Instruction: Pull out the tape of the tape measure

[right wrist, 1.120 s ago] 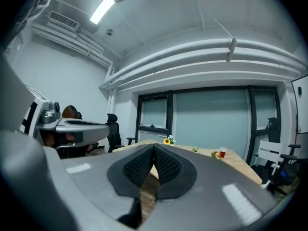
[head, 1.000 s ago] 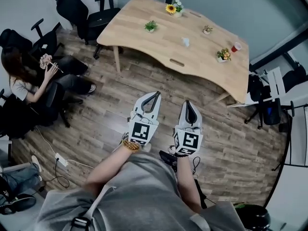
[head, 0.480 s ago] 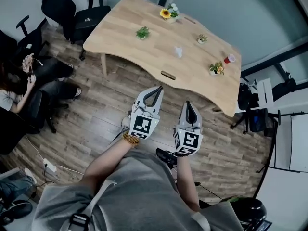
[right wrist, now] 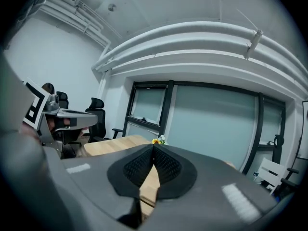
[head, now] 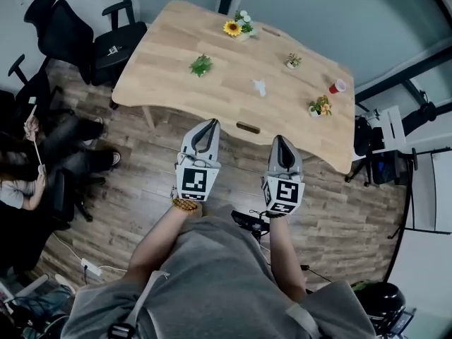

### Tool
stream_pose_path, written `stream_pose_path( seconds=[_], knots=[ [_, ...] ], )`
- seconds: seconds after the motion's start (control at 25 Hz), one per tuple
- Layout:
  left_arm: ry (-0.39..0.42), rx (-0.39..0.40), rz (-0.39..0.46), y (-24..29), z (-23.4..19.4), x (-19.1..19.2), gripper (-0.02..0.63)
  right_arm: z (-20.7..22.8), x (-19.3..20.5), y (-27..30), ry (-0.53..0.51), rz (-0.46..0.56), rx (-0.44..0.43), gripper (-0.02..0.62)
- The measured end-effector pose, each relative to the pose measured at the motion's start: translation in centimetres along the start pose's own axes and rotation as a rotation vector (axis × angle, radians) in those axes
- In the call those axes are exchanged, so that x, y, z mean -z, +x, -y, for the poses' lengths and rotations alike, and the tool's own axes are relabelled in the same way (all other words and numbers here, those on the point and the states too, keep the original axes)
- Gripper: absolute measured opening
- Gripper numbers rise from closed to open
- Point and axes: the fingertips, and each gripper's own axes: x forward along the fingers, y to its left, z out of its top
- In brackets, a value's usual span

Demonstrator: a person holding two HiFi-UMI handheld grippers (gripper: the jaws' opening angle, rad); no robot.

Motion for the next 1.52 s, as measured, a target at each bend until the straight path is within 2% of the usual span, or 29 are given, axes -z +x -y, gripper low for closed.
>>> stream_pose_path(
  seconds=[0.28, 0.56, 0.76, 0.92, 1.04, 1.16, 1.32, 1.52],
  knots=[
    [0.006, -0.069, -0.05, 0.9, -4.3, 2.0, 0.014, 1.6, 0.7, 5.5, -0.015, -0.015, -0.018, 0.011],
    [0.025, -0.24, -0.104, 1.6, -9.6, 3.2, 0.014, 4.9, 3.9, 13.1, -0.042, -0.052, -0.069, 0.011],
    [0.037, -0.335, -0.103, 2.6, -11.4, 2.5, 0.014, 7.3, 6.8, 18.8, -0.056, -0.096, -0.119, 0.011],
    [0.058, -0.345, -0.1, 4.3, -11.1, 2.0, 0.014, 8.5, 9.3, 22.8, -0.062, -0.134, -0.154, 0.011],
    [0.076, -0.354, -0.13, 5.2, -10.8, 1.9, 0.014, 8.8, 12.0, 25.2, -0.061, -0.18, -0.174, 0.012],
    [0.088, -0.37, -0.169, 5.7, -10.7, 2.3, 0.014, 8.8, 15.0, 27.2, -0.05, -0.241, -0.194, 0.012],
    [0.081, -0.38, -0.175, 6.6, -10.5, 2.5, 0.014, 9.0, 19.5, 29.1, -0.042, -0.338, -0.221, 0.012],
    [0.083, -0.435, -0.184, 6.5, -11.3, 3.0, 0.014, 8.5, 24.1, 30.8, -0.033, -0.446, -0.255, 0.013]
  ],
)
